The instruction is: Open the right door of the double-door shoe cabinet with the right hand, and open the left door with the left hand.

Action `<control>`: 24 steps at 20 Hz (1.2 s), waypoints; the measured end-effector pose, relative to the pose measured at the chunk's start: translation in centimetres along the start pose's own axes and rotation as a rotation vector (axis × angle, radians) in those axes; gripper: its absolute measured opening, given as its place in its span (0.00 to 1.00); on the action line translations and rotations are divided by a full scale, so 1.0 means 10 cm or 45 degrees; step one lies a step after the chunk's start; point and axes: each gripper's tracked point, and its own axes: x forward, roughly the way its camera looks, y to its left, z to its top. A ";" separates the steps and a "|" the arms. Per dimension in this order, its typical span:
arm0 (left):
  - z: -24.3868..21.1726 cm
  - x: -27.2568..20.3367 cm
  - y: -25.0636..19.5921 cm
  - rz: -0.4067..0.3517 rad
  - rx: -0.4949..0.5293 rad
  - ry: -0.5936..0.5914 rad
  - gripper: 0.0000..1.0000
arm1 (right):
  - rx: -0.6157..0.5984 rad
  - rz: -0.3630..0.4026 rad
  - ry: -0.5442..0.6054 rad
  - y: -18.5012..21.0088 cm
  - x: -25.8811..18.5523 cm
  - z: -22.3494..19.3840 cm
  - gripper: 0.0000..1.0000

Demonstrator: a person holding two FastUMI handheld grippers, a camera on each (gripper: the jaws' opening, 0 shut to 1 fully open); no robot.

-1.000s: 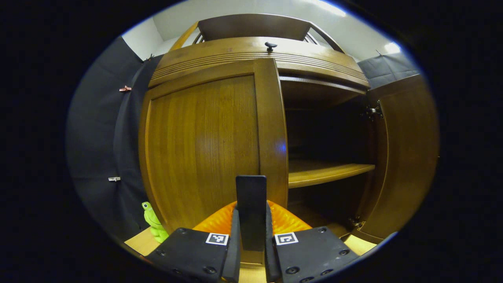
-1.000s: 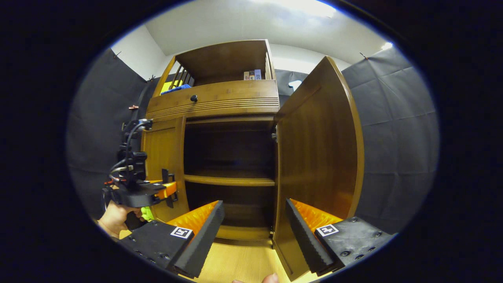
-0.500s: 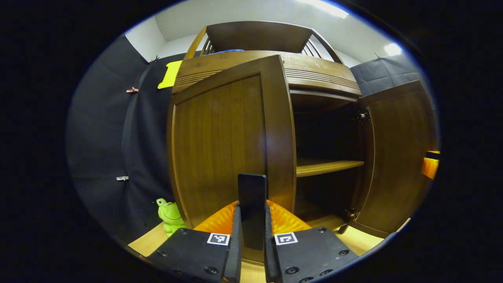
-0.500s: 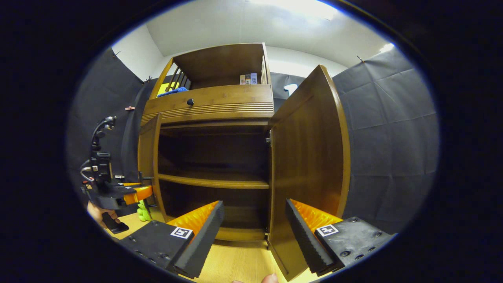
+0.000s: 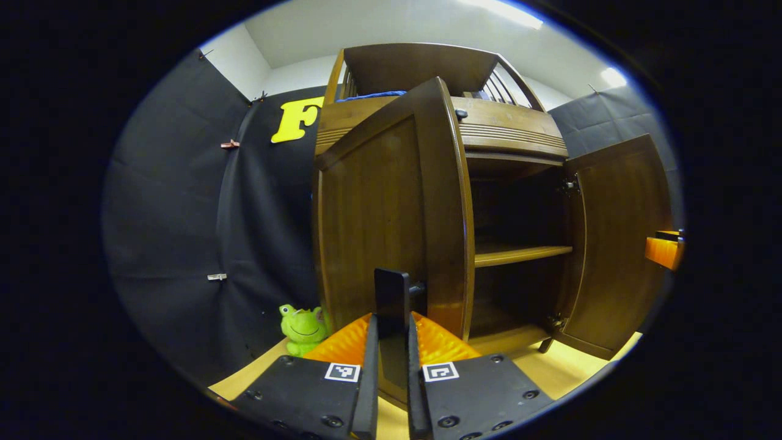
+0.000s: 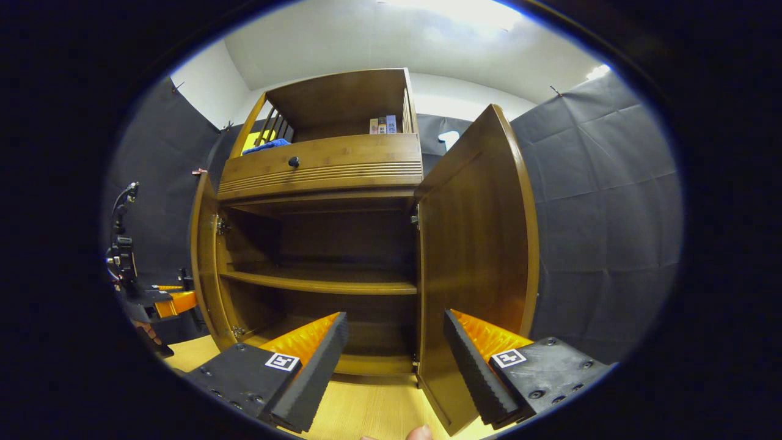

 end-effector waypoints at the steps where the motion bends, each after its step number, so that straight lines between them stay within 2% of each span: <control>1: 0.01 -0.04 0.06 0.012 0.002 -0.001 0.23 | -0.001 0.004 -0.003 0.02 -0.01 0.01 0.98; 3: 0.01 -0.13 0.20 0.038 0.007 -0.001 0.22 | -0.011 0.009 -0.002 0.04 -0.02 -0.01 1.00; 8: -0.02 -0.29 0.56 0.084 0.030 -0.002 0.17 | -0.021 0.019 0.013 0.10 -0.04 -0.07 0.98; 13: -0.05 -0.39 0.78 0.076 0.028 -0.007 0.12 | -0.030 0.015 0.013 0.21 -0.02 -0.09 1.00; 15: -0.09 -0.41 0.86 0.083 0.024 0.004 0.11 | -0.040 0.014 0.014 0.25 -0.04 -0.10 0.98; 20: -0.15 -0.45 1.10 0.106 0.022 0.009 0.12 | -0.066 0.007 0.012 0.33 -0.07 -0.11 1.00; 21: -0.15 -0.45 1.15 0.109 0.015 0.007 0.11 | -0.070 0.007 0.011 0.35 -0.08 -0.12 1.00; 22: -0.16 -0.46 1.21 0.113 0.009 0.007 0.05 | -0.074 0.007 0.011 0.37 -0.08 -0.12 0.98; 23: -0.16 -0.47 1.28 0.122 0.005 0.009 0.08 | -0.079 0.007 0.012 0.39 -0.07 -0.13 0.98; 24: -0.17 -0.50 1.34 0.120 -0.009 0.010 0.00 | -0.082 0.006 0.014 0.41 -0.07 -0.13 0.98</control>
